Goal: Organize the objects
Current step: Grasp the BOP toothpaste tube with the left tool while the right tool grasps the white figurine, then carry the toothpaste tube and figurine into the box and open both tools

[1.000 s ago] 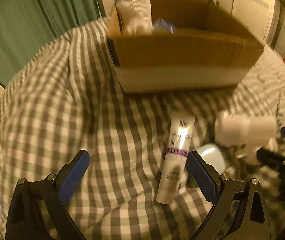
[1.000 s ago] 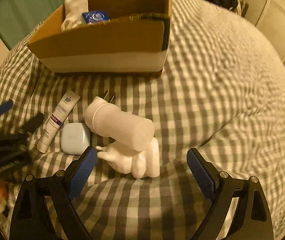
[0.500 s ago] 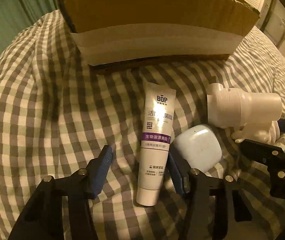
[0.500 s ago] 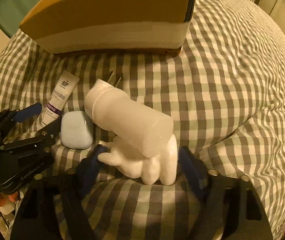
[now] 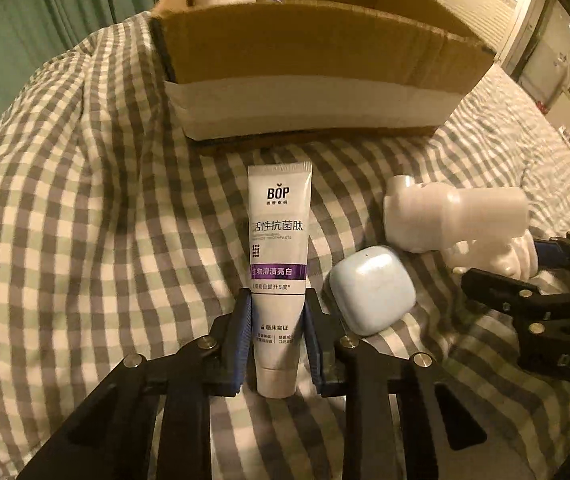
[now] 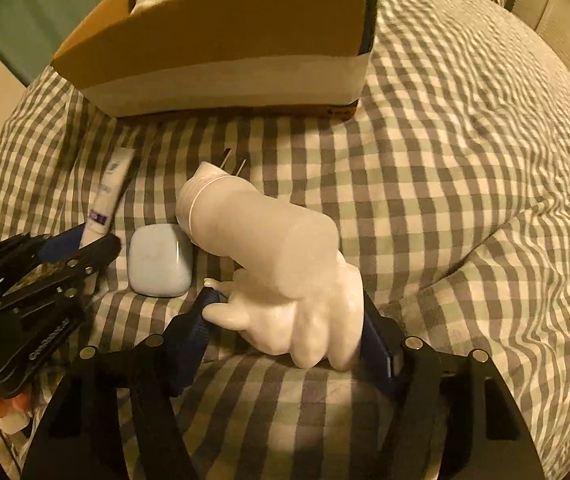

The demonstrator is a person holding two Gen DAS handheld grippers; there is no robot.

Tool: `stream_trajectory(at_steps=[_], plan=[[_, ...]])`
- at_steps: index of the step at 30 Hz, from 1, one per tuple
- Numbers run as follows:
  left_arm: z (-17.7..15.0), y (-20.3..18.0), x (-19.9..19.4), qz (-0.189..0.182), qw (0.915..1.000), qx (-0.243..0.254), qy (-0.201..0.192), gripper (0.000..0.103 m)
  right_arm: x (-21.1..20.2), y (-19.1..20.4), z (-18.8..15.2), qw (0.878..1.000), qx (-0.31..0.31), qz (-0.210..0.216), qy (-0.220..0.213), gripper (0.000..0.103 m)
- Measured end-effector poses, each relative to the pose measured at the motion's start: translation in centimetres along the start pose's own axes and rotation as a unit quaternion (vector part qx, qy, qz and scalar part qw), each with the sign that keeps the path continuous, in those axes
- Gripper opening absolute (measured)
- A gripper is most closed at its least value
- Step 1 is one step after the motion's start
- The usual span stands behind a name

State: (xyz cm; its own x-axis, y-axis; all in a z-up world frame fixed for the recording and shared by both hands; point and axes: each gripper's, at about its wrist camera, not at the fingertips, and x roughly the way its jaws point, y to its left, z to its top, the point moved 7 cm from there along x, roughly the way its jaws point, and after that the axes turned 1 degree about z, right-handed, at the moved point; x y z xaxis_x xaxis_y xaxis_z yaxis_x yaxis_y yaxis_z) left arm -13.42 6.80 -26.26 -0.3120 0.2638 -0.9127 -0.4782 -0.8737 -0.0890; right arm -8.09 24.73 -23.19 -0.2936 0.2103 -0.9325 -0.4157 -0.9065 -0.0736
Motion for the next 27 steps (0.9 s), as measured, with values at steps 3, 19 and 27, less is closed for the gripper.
stream_trajectory(at_steps=[3,19,27], plan=[[0.1,0.5,-1.3,-0.009,0.9998,-0.017,-0.004,0.024,-1.0,0.5,-0.2,1.000,-0.024,-0.015,-0.013,0.067],[0.9,2.0,-10.9,0.003,0.9967,-0.012,-0.081,0.024,-9.7,4.1,-0.6,0.992,-0.080,-0.040,-0.087,0.067],[1.1,0.1,-15.0,0.004,0.9925,-0.002,-0.122,0.024,-14.4,5.2,-0.1,0.986,-0.089,-0.032,-0.137,0.067]])
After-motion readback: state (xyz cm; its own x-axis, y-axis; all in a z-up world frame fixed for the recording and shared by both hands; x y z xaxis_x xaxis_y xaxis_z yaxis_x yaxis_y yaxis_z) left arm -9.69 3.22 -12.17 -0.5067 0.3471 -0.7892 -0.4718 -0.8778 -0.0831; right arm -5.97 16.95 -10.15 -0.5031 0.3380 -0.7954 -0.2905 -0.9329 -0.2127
